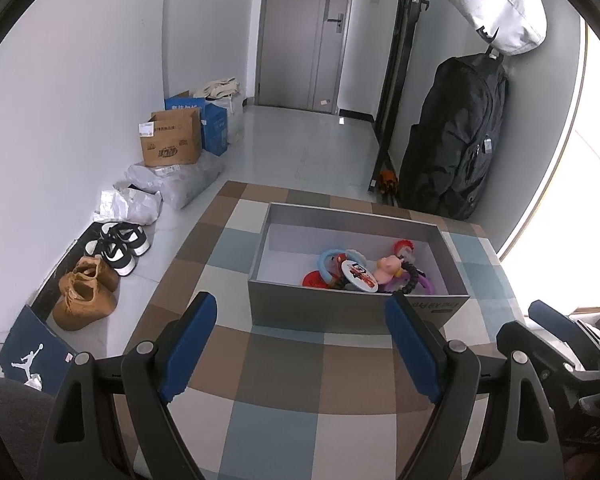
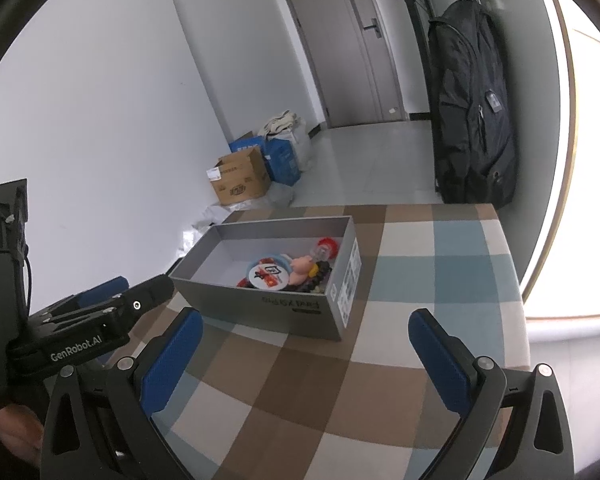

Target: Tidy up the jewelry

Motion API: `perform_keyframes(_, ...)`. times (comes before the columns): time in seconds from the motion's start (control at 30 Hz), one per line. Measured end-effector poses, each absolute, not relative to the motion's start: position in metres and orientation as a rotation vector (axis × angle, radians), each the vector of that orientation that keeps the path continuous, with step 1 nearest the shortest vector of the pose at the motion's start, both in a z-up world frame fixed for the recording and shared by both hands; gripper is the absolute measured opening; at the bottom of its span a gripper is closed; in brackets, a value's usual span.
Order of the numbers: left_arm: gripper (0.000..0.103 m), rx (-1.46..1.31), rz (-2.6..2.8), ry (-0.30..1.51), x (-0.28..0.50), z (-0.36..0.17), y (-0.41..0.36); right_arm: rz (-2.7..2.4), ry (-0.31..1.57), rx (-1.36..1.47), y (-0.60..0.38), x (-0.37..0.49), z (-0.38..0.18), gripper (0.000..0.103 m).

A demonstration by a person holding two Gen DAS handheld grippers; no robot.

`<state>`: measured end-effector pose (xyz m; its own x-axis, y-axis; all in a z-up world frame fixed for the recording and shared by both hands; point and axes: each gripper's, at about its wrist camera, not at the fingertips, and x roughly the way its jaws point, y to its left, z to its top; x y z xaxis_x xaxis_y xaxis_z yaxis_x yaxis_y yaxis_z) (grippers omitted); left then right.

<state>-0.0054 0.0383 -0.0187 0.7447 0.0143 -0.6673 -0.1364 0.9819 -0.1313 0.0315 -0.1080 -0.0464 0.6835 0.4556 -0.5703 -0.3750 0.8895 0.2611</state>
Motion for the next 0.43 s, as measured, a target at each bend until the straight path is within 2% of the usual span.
perform_keyframes(0.43,0.083,-0.204,0.088,0.743,-0.0006,-0.0226,0.0414,0.469,0.696,0.134,-0.1047,0.0397,-0.0527,0.103)
